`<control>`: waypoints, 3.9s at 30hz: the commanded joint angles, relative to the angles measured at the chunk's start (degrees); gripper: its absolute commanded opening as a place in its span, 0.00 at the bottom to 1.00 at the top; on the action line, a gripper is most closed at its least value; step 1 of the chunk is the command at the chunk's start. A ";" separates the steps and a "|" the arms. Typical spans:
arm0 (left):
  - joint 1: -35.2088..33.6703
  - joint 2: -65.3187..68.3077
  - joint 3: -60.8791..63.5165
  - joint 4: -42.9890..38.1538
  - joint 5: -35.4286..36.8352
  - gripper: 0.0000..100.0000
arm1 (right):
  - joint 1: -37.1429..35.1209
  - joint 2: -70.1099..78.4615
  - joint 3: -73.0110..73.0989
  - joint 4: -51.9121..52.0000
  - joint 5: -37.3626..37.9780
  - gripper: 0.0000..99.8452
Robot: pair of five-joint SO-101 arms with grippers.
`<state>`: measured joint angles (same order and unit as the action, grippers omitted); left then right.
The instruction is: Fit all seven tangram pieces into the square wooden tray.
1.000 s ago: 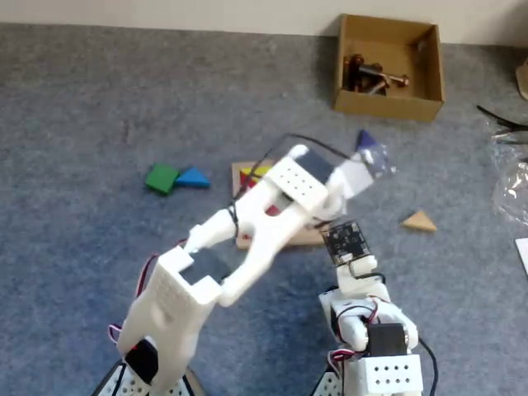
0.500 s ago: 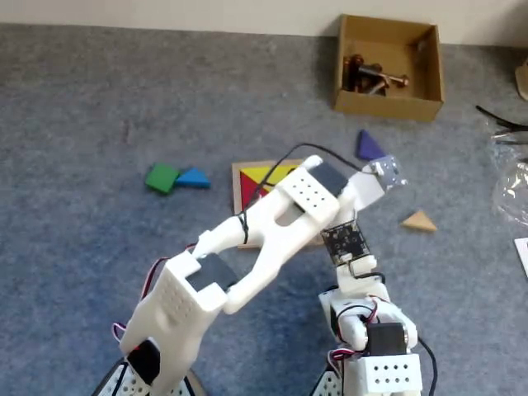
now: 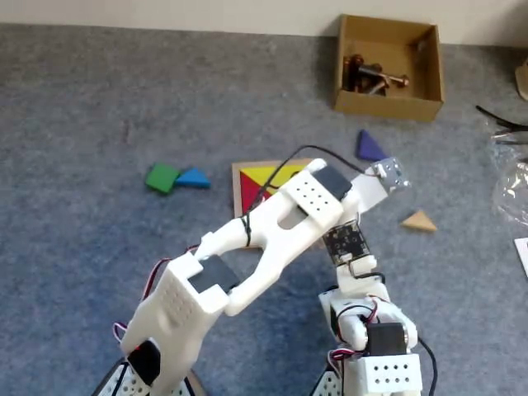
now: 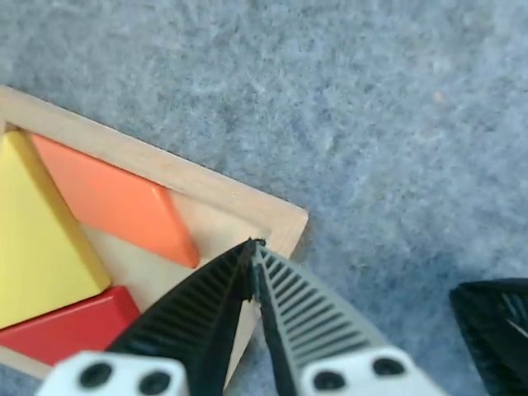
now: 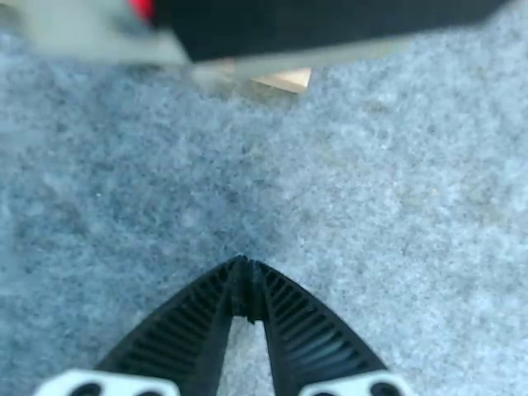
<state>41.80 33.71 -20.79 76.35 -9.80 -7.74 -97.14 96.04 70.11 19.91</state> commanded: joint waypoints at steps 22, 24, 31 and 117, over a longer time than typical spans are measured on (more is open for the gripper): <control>-1.71 4.88 -2.95 -5.89 -8.62 0.00 | -0.66 -0.84 6.81 -1.71 -0.18 0.01; -2.33 4.88 -2.95 -6.15 -10.90 0.00 | -0.66 -0.84 6.81 -1.71 -0.18 0.01; -3.82 4.53 -2.95 -5.80 -14.59 0.00 | -0.66 -0.84 6.81 -1.71 -0.18 0.01; -12.18 3.12 -2.68 -12.57 -2.02 0.00 | -0.66 -0.84 6.81 -1.71 -0.18 0.01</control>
<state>30.20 36.97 -22.11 62.81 -13.23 -8.00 -97.23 96.04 70.11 19.82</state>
